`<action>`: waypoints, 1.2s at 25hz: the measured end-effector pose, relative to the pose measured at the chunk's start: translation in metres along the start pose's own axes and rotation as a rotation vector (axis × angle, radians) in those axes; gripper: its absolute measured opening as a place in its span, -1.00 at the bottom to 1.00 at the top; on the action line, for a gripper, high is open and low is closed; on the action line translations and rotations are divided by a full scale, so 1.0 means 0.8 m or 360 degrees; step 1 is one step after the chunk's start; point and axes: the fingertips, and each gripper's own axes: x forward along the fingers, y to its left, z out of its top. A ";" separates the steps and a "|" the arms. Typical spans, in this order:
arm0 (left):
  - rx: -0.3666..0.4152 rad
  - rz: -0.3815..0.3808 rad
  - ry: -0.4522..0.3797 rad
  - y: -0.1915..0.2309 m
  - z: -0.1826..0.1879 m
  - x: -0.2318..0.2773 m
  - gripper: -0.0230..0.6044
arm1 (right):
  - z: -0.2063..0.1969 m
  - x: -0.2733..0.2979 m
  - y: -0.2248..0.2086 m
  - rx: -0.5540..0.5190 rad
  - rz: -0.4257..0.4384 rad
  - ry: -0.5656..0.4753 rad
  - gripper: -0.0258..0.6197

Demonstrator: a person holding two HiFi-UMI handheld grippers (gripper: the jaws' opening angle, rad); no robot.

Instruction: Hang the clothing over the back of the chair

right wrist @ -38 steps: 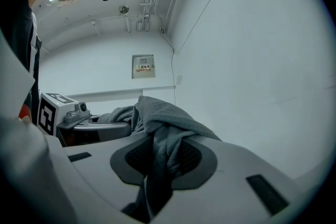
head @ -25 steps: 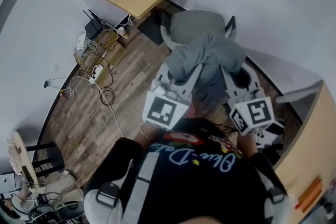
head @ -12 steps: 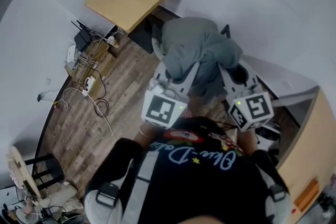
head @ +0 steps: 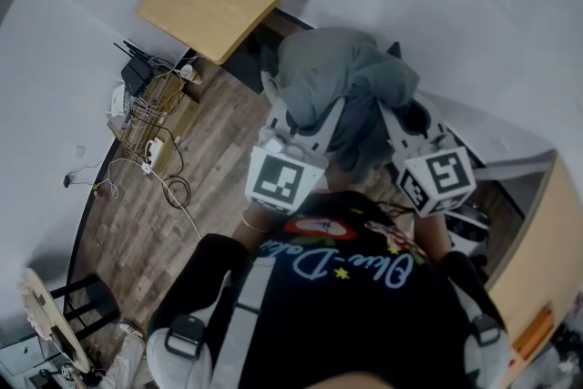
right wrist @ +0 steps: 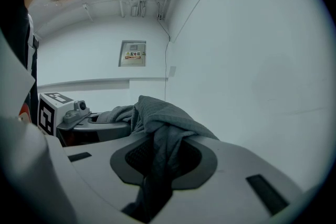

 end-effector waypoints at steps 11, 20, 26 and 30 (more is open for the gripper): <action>-0.0025 -0.0064 0.0028 0.041 -0.032 0.043 -0.69 | -0.018 0.055 -0.029 0.0018 -0.0059 0.0057 -0.71; -0.0001 -0.0046 0.0060 0.055 -0.050 0.072 -0.69 | -0.031 0.079 -0.053 0.0016 -0.0042 0.0097 -0.71; -0.0047 0.0036 0.0129 0.057 -0.065 0.088 -0.69 | -0.042 0.092 -0.071 0.0024 0.0040 0.0144 -0.71; -0.0087 0.0130 0.0154 0.063 -0.070 0.096 -0.69 | -0.049 0.103 -0.079 0.0023 0.0097 0.0165 -0.71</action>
